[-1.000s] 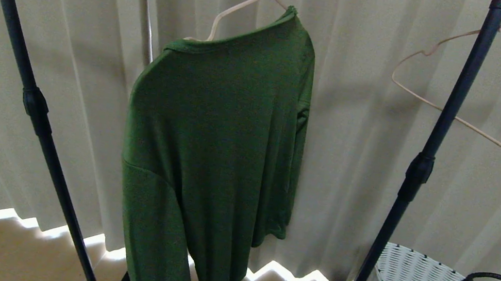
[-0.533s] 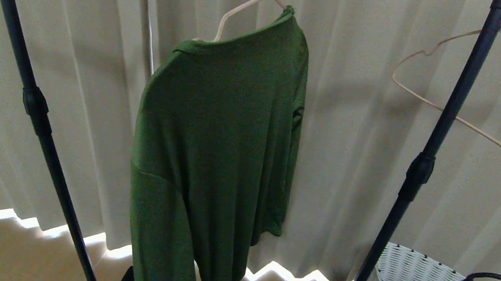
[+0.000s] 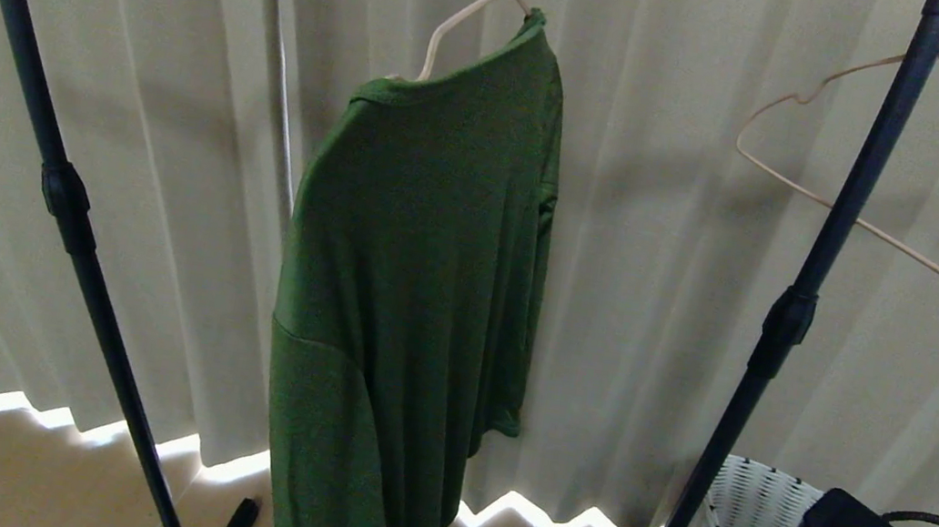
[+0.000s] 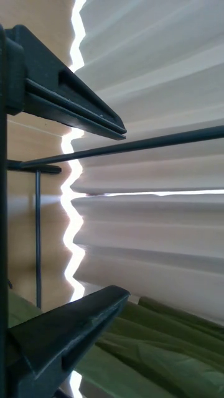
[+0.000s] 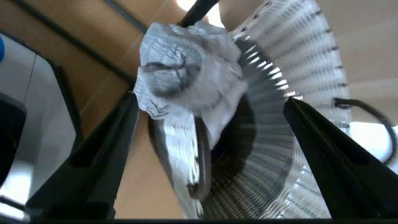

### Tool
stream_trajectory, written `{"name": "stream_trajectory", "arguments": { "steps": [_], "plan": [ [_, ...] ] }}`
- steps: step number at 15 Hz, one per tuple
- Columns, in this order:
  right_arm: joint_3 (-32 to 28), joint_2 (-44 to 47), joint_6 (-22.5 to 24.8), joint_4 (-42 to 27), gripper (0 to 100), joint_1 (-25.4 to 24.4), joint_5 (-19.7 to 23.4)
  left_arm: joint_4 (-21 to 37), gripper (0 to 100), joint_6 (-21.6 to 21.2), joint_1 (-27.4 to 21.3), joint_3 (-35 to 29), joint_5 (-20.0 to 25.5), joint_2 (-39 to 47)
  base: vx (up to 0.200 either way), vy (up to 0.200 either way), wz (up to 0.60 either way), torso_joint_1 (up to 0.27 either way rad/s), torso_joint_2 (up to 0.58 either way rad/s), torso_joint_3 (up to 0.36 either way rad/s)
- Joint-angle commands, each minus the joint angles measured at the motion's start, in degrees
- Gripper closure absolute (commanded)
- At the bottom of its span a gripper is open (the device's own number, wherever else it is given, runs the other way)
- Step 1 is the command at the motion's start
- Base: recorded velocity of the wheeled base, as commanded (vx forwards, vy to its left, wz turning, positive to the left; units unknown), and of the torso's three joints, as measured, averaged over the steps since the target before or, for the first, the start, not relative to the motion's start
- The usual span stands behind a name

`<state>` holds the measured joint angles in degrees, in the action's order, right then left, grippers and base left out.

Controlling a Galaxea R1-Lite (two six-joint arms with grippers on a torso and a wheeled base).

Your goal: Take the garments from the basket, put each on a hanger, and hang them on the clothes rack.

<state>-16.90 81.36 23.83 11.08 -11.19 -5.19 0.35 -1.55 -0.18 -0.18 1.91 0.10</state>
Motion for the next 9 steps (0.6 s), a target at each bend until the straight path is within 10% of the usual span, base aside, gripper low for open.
{"name": "stream_trajectory", "arguments": {
  "steps": [1, 7, 8, 9],
  "plan": [
    [-2.79, 11.36, -2.3, 0.96, 0, -0.41, -4.91, 0.09, 0, -0.03, 0.01, 0.01, 0.02, -0.01, 0.0, 0.0, 0.0, 0.0, 0.0, 0.0],
    [-2.7, 23.23, -6.25, 15.55, 0, -0.23, -16.34, 0.09, 0, -0.12, 0.01, 0.01, 0.11, -0.01, 0.0, 0.0, 0.0, 0.0, 0.0, 0.0],
    [-2.62, 23.05, -6.25, 15.64, 100, -0.23, -16.43, 0.09, 0, -0.12, 0.01, 0.01, 0.11, -0.01, 0.0, 0.0, 0.0, 0.0, 0.0, 0.0],
    [-2.7, 22.53, -6.17, 15.55, 100, -0.41, -16.43, 0.09, 0, -0.12, 0.01, 0.01, 0.11, -0.01, 0.0, 0.0, 0.0, 0.0, 0.0, 0.0]
  ]
}}
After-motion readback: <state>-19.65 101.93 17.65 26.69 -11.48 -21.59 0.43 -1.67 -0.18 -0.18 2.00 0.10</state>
